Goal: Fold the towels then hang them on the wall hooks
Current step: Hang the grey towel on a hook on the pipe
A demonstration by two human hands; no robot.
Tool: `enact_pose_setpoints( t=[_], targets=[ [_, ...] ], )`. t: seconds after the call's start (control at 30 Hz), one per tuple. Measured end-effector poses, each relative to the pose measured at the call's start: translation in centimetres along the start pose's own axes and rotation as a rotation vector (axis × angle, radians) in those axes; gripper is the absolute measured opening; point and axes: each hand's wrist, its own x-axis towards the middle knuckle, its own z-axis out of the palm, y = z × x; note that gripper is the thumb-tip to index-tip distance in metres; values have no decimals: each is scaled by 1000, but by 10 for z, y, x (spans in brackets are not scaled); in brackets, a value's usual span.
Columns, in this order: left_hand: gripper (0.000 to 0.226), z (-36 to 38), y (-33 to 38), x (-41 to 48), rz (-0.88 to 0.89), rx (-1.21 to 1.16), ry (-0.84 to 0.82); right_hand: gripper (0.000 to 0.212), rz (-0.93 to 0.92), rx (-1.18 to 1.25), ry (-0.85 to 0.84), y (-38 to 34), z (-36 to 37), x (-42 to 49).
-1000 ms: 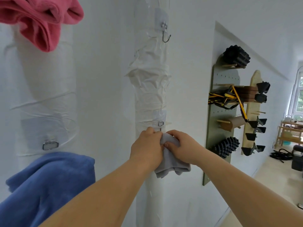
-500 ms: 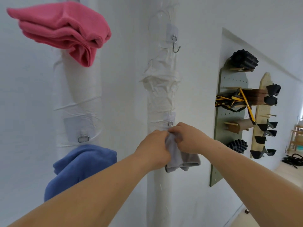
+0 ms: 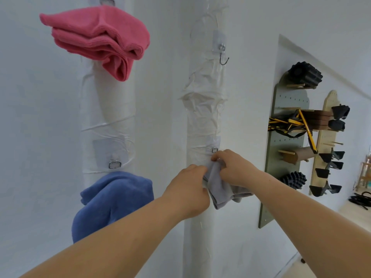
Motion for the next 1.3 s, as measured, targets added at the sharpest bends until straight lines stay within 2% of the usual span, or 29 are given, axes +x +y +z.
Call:
enact_pose_setpoints(
  t=[0.23, 0.53, 0.63, 0.73, 0.87, 1.03, 1.13, 1.3],
  targets=[
    [35, -4, 4, 0, 16, -1, 4, 58, 1, 14, 9, -4, -9, -1],
    [24, -2, 6, -1, 35, -20, 6, 55, -15, -9, 28, -3, -12, -8],
    [30, -1, 8, -3, 42, -34, -11, 52, -18, -30, 58, -1, -10, -11],
    [44, 0, 9, -14, 49, -70, -11, 46, -13, -40, 129, -3, -6, -22],
    [28, 13, 8, -45, 21, -226, -13, 37, 10, 78, 294, -10, 8, -70],
    [25, 67, 1, -119, -11, -403, -149, 24, 210, 309, 319, -4, 68, -185],
    [26, 116, -10, -181, -28, -452, -311, 15, 424, 406, 245, 2, 115, -267],
    [29, 191, -29, -285, -70, -499, -586, 15, 740, 442, 59, -5, 190, -405]
  ],
)
